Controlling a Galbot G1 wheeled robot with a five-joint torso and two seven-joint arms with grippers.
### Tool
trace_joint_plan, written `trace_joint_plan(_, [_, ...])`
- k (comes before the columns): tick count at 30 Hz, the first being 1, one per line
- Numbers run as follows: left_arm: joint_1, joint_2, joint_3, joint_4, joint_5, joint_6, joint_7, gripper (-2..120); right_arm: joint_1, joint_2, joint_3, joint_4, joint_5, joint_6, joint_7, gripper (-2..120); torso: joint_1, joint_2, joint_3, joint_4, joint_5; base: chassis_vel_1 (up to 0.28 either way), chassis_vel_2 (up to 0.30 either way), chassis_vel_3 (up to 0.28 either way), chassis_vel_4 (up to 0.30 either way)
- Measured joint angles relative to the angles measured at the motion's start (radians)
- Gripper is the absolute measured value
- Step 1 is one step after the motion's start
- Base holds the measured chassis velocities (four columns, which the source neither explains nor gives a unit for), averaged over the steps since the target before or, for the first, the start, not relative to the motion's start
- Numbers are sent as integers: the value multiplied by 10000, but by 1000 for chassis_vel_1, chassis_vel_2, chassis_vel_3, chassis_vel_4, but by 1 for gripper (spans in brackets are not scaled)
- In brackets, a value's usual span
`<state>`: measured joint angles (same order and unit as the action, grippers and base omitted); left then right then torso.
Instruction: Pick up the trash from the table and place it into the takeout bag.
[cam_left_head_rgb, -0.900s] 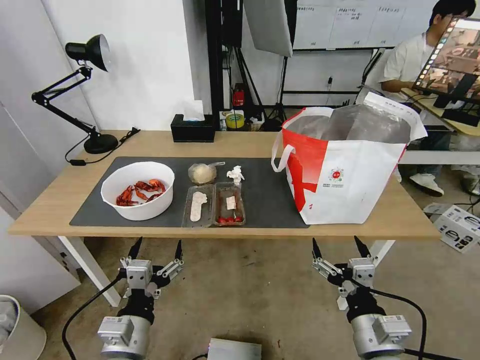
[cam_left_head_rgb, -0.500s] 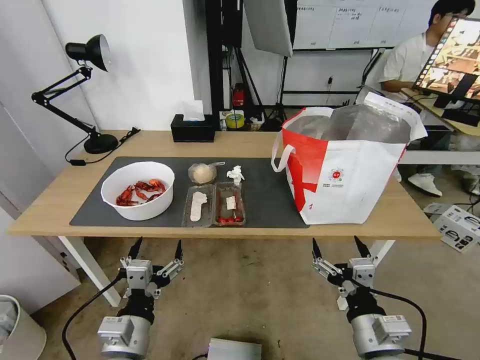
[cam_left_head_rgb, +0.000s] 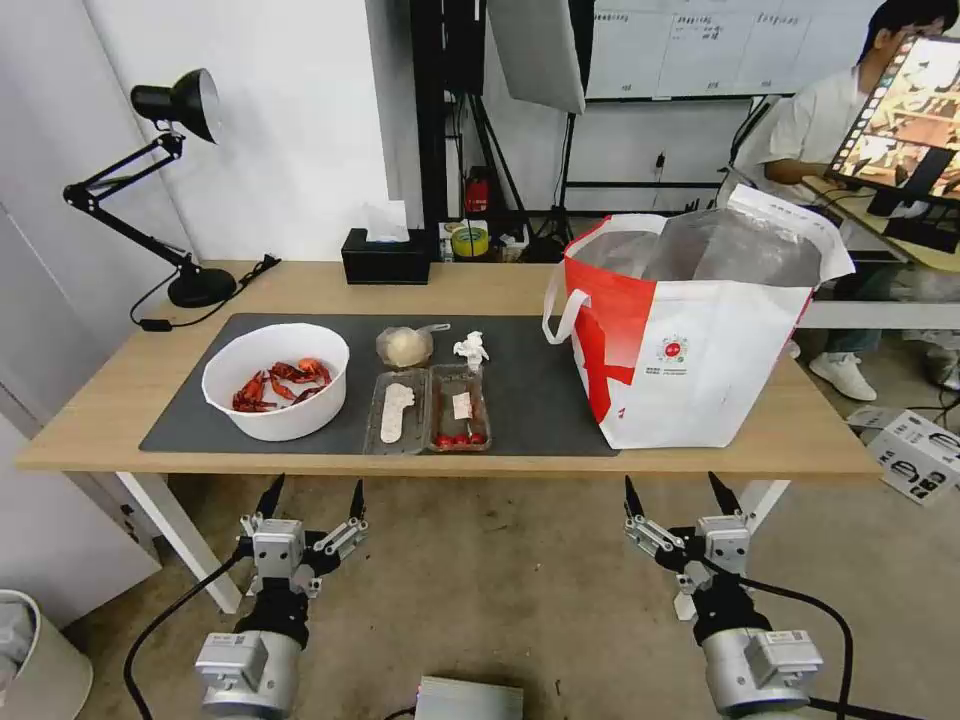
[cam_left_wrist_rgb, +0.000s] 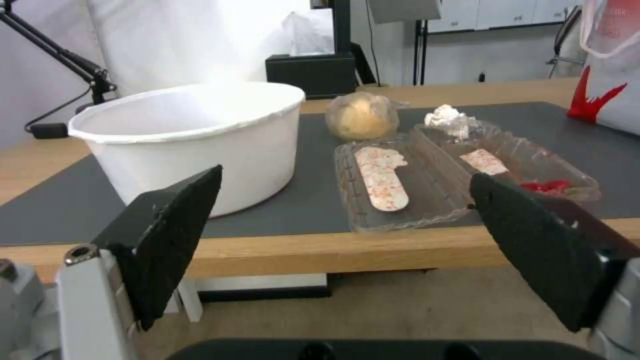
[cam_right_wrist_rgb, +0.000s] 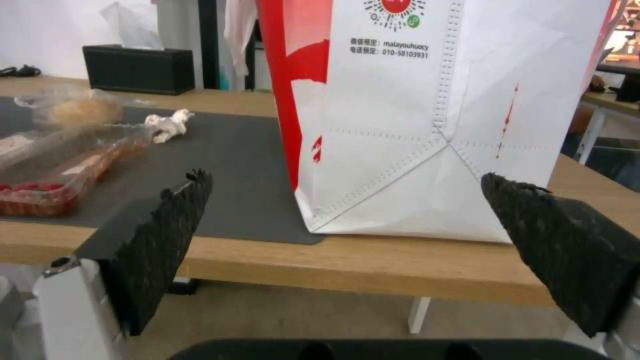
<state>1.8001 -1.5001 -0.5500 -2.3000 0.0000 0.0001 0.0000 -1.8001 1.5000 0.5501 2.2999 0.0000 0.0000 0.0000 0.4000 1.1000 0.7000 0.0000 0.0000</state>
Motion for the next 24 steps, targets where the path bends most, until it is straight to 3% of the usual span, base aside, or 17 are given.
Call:
trace_joint_plan(8, [-61, -23, -36, -4, -109, 148, -4, 100, 46, -11, 51, 21, 50, -122, -2, 100, -1, 1, 1, 0, 1, 0, 0, 0, 0])
trace_joint_plan(10, [-364, -165, -232, -122, -565, 804, -66, 100, 338, -84, 372, 184, 345, -731, -1, 100, -2, 0, 0, 0, 0, 0, 0, 0, 0])
trace_joint_plan(12, [-456, -211, -291, -162, -706, 1006, -86, 100, 430, -107, 470, 232, 440, -923, -1, 100, -3, 0, 0, 0, 0, 0, 0, 0, 0])
trace_joint_plan(13, [-731, -351, -464, -266, -1130, 1617, -149, 100, 691, -178, 766, 383, 714, -1484, 0, 100, -1, 0, 1, 0, -1, 0, 0, 0, 0])
trace_joint_plan(15, [-800, -367, -494, -280, -1198, 1690, -177, 100, 757, -188, 816, 403, 747, -1539, 9, 100, -1, 0, 0, 0, -1, 0, 0, 0, 0])
trace_joint_plan(18, [-1210, -568, -738, -359, -1904, 2423, -238, 100, 1074, -279, 1133, 533, 1134, -2117, -7, 100, -3, 0, 0, 0, 1, 0, 0, 0, 0])
trace_joint_plan(21, [-1456, -681, -876, -333, -2399, 2625, -287, 100, 1430, -359, 1413, 645, 1457, -2568, -25, 100, 0, -1, 1, 2, 0, 0, 0, 0, 0])
trace_joint_plan(24, [-1409, -660, -864, -207, -2406, 2305, -243, 100, 1834, -518, 1829, 765, 2040, -3195, -26, 100, 0, -3, 2, -1, 3, 0, 0, 0, 0])
